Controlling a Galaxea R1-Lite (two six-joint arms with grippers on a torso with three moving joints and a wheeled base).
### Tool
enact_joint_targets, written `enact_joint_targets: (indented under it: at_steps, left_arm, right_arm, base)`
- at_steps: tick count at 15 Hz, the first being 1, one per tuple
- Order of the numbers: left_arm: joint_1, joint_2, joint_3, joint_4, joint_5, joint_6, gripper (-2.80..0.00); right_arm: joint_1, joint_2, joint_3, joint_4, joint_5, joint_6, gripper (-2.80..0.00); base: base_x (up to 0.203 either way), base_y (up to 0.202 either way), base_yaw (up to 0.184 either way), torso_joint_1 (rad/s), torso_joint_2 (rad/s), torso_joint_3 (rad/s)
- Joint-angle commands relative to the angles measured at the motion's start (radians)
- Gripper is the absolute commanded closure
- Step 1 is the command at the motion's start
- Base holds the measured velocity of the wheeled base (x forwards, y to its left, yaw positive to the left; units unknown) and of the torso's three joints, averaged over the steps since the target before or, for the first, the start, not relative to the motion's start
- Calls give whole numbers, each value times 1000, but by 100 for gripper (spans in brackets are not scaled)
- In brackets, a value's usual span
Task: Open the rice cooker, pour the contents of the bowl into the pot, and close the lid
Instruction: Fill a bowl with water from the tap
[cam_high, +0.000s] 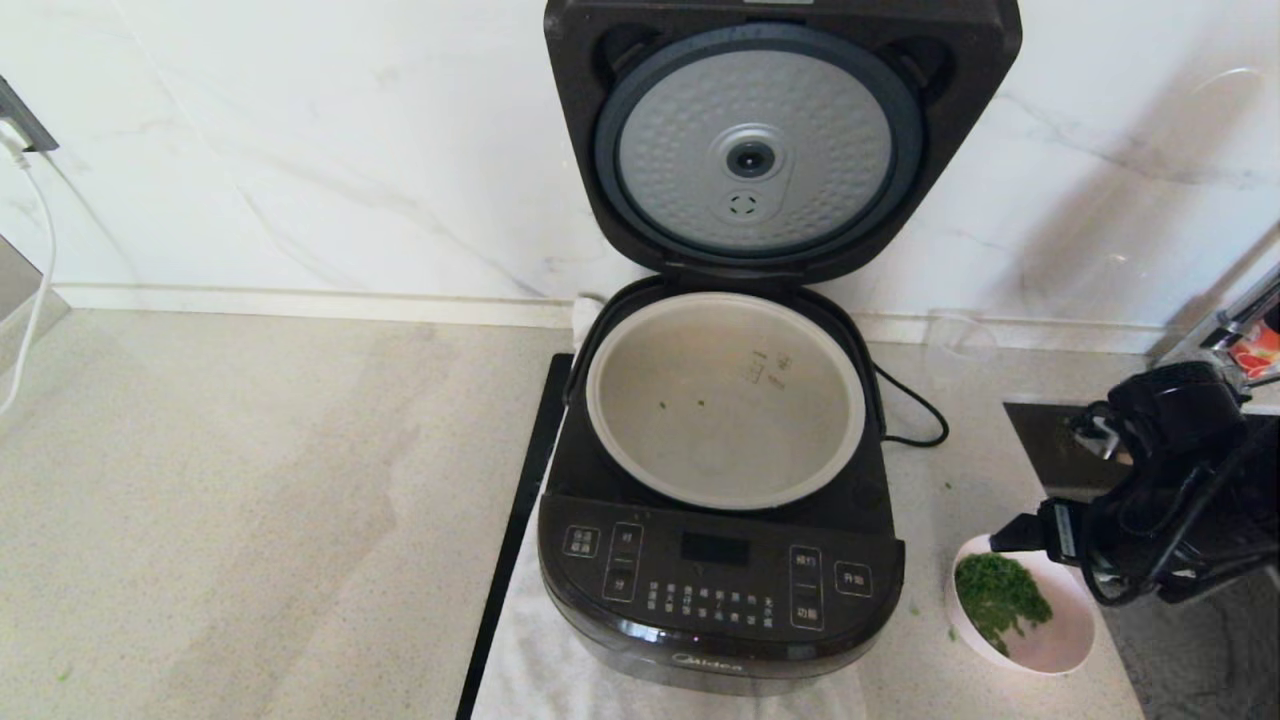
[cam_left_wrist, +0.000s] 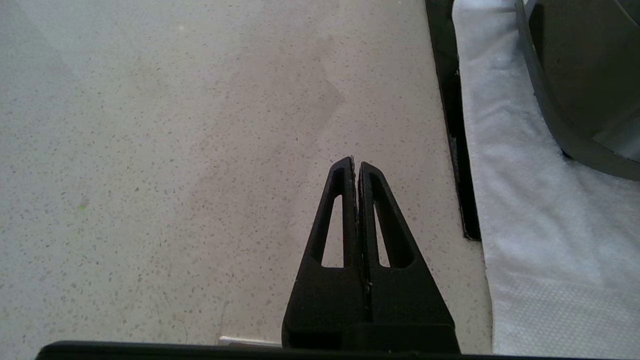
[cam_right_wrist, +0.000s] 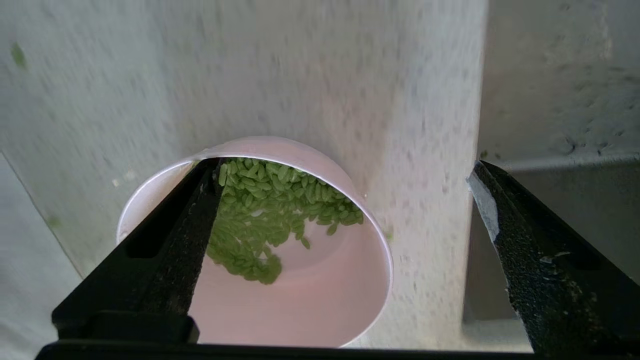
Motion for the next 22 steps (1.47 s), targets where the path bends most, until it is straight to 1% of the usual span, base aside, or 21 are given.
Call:
enact_joint_targets:
  at_steps: [1,3,5,8,11,15,18,22]
  left_arm:
    - [0,-1,2,0,0,0,0]
    - [0,-1,2,0,0,0,0]
    - [0,-1,2,0,0,0,0]
    - [0,-1,2,0,0,0,0]
    - [0,-1,2,0,0,0,0]
    - [0,-1,2,0,0,0,0]
    - [0,-1,2,0,0,0,0]
    - [0,-1,2,0,0,0,0]
  right_arm:
    - [0,31,-37,0,-1,9,-280]
    - [-1,59,-67,1,0,14,-280]
    - [-7,73,-93,2,-3,56,-280]
    - [-52,51,-93,25,-1,32,-280]
    - [-104,19,-93,111,18,-23,-280]
    - [-111,41,-69,106,35,-24,-280]
    - [-110,73,-53,104,74,-22,-280]
    - [-112,81,-55,102,76,-19,-280]
  base:
    - [0,0,0,0,0,0]
    - [0,0,0,0,0,0]
    - [0,0,0,0,0,0]
    - [0,0,0,0,0,0]
    - [0,0,0,0,0,0]
    - [0,0,0,0,0,0]
    - [0,0,0,0,0,0]
    - [0,0,0,0,0,0]
